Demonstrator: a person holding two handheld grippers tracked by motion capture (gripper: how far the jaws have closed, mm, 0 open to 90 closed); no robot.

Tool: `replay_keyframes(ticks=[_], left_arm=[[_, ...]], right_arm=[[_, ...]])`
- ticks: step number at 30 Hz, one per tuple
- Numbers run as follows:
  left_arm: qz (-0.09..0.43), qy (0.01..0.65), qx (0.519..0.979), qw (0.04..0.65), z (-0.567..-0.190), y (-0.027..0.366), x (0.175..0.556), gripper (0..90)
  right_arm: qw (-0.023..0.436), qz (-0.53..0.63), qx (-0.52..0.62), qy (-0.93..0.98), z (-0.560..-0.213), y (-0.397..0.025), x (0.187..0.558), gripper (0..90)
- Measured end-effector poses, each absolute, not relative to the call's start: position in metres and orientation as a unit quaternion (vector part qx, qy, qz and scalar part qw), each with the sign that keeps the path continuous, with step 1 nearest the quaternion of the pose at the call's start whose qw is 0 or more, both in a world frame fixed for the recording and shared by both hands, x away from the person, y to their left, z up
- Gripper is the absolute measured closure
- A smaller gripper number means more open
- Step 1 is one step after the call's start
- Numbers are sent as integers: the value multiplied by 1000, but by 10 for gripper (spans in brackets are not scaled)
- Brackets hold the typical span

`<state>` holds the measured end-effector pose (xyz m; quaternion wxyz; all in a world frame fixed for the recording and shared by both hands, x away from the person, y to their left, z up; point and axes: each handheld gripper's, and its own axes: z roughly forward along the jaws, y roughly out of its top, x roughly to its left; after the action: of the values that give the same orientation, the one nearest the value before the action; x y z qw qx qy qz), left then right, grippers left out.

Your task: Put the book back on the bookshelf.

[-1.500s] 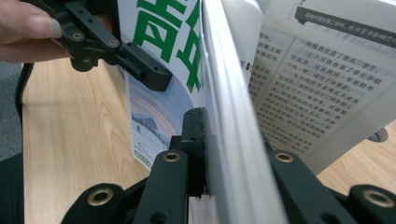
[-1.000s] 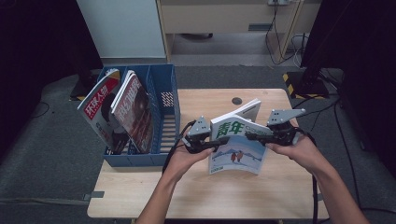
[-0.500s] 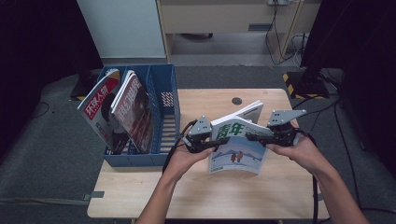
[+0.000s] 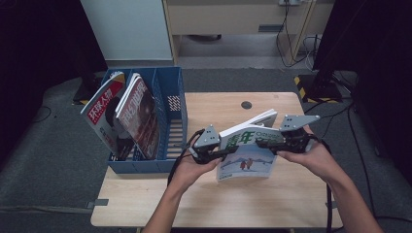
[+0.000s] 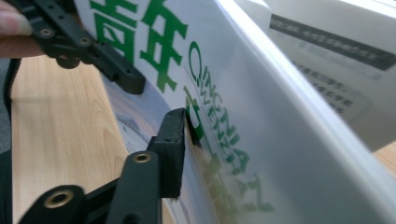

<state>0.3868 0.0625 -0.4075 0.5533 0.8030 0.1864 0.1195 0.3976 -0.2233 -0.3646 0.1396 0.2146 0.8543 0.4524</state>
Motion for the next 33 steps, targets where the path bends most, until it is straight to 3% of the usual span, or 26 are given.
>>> replay_keyframes(ticks=[19, 33], left_arm=[[121, 166, 801, 562, -410, 65, 378, 726], [120, 165, 799, 565, -411, 66, 377, 726]], right_arm=[[153, 456, 235, 845, -372, -242, 392, 392], [146, 453, 250, 843, -393, -253, 392, 347]])
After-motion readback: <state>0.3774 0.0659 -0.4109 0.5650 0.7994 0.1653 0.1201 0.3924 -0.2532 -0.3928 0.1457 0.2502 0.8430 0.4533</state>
